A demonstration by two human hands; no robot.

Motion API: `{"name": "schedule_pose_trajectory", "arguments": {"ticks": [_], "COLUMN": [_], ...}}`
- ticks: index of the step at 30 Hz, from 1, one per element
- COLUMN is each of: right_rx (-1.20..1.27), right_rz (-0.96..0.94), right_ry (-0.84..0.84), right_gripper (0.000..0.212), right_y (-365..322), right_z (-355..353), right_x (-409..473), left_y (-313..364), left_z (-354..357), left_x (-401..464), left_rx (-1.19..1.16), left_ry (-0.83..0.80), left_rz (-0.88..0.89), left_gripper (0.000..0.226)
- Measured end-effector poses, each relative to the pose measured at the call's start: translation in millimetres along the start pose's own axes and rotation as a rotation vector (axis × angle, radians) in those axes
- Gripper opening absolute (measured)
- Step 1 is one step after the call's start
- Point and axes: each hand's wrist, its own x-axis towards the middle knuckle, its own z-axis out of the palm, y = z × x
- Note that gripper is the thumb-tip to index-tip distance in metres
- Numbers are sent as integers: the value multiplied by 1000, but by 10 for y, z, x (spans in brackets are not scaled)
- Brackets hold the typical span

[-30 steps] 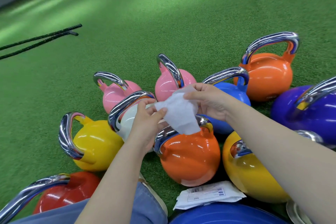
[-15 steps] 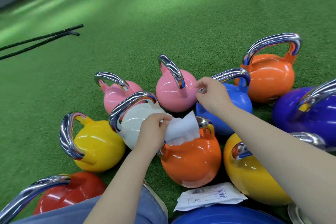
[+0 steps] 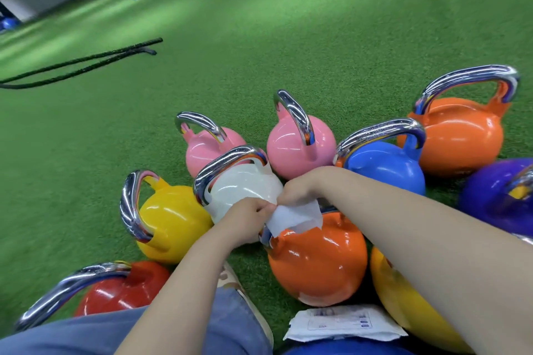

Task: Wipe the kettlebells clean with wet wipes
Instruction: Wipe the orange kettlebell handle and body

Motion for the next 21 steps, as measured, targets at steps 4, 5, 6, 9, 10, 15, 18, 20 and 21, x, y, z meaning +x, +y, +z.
{"name": "schedule_pose_trajectory", "arguments": {"ticks": [4,5,6,9,10,15,18,20,21], "right_rx": [28,3,-21,-50,-56,300,339,286,265], "right_rz": [42,38,34,40,23,-9,1,-2,-12], "right_ry": [-48,-34,-18,50,63,106,124,137,134], "right_gripper": [40,44,47,47,44,44,43,40,39], "right_y": [3,31,79,324,439,921,978,927,875], "right_z": [-10,-20,-37,-112,-132,-57,-45,-77,-89], "right_x": [24,31,27,-94,-139,-217,-202,-214,-231], "left_y": [-36,-22,8,229,340,845,924,851,780], "left_z": [-46,-64,-81,-84,-69,92,125,78,38], "left_x": [17,43,68,147,184,398,440,424,407], "left_rx": [-2,15,38,93,114,362,449,433,399], "left_ry": [-71,-96,-122,-183,-203,-261,-248,-255,-260], "left_rz": [13,22,31,90,109,217,245,249,237], "left_gripper": [38,39,40,41,42,45,45,47,47]}}
